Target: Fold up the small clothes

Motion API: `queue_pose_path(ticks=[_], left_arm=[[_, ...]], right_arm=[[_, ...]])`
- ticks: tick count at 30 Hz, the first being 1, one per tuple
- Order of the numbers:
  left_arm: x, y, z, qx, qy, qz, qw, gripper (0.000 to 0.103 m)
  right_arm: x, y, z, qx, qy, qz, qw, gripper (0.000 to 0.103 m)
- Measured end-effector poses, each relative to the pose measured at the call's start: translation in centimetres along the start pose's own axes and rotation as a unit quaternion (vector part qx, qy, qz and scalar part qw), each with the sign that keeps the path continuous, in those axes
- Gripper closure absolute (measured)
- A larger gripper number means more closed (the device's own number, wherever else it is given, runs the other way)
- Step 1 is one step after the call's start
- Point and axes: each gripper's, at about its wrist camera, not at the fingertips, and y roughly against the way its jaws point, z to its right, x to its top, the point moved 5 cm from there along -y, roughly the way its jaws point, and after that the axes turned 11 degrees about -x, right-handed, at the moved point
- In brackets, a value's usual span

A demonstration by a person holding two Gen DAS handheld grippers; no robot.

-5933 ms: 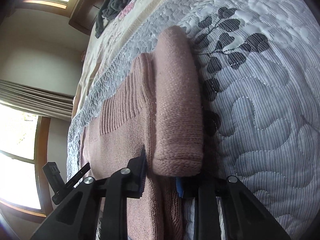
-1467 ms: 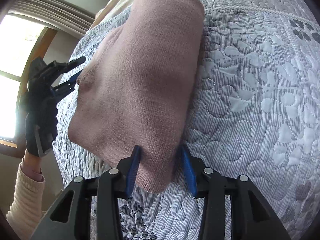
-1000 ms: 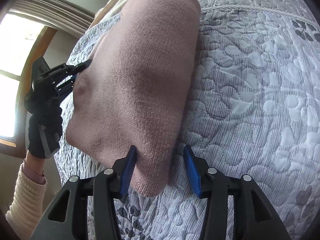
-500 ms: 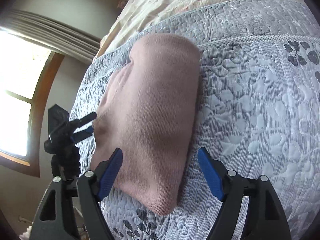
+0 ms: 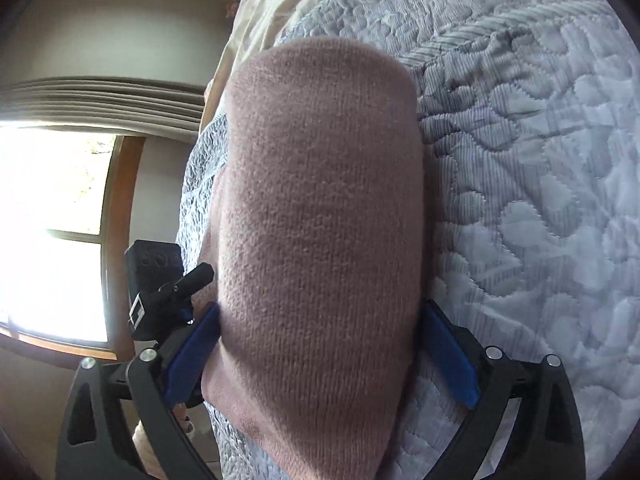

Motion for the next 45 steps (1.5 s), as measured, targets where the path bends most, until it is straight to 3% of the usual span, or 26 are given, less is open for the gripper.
queue_pose_path(ticks=[2, 4, 7, 10, 15, 20, 26, 29, 34, 37, 41, 43, 45], left_arm=[[0.0, -0.6, 0.3, -0.001, -0.011, -0.007, 0.9999, 0.03], [-0.3, -1.2, 0.3, -0.007, -0.007, -0.011, 0.9999, 0.052], [-0.7, -1.0, 0.7, -0.023, 0.001, 0.008, 0.9997, 0.056], [-1.6, -0.8, 2.5, -0.041, -0.004, 0.023, 0.9989, 0.06], [-5.0, -1.6, 7.3, -0.068, -0.025, 0.017, 0.9972, 0.061], [-9.8, -3.4, 13.2, -0.114, -0.051, 0.02, 0.992, 0.061], [-15.8, -7.6, 17.7, -0.122, -0.079, 0.006, 0.9893, 0.061], [-17.8, -9.3, 17.7, -0.117, -0.077, 0.007, 0.9901, 0.063], [-19.5, -11.9, 14.4, -0.074, -0.049, -0.011, 0.996, 0.065], [-19.6, -12.0, 12.9, -0.061, -0.045, -0.006, 0.9971, 0.065], [-20.0, -12.6, 12.7, 0.001, -0.076, -0.01, 0.997, 0.058], [-20.2, -12.1, 12.8, 0.021, -0.075, -0.009, 0.9969, 0.051], [-20.8, -10.8, 13.4, 0.05, -0.085, -0.003, 0.9951, 0.048]], right_arm=[[0.2, -0.9, -0.2, 0.003, -0.005, 0.003, 1.0, 0.005], [0.3, -1.1, -0.5, -0.006, -0.002, 0.01, 1.0, 0.015], [-0.3, -0.1, -0.8, -0.001, 0.004, 0.018, 1.0, 0.033], [-1.1, 2.0, -1.6, 0.002, 0.019, 0.026, 0.999, 0.04], [-4.4, 7.8, -1.9, 0.002, 0.042, 0.043, 0.998, 0.041], [-9.2, 14.5, 0.2, 0.001, 0.041, 0.058, 0.997, 0.041], [-14.4, 20.3, 4.7, -0.015, 0.017, 0.073, 0.997, 0.041], [-15.8, 21.2, 7.8, -0.031, -0.005, 0.075, 0.997, 0.041], [-17.5, 19.3, 12.6, -0.04, -0.048, 0.063, 0.996, 0.039], [-18.0, 18.7, 13.1, -0.039, -0.05, 0.081, 0.995, 0.035], [-19.1, 18.9, 13.1, -0.073, -0.031, 0.078, 0.994, 0.027], [-19.5, 19.3, 12.2, -0.098, -0.026, 0.076, 0.992, 0.016], [-20.5, 20.2, 11.6, -0.103, -0.019, 0.078, 0.991, 0.015]])
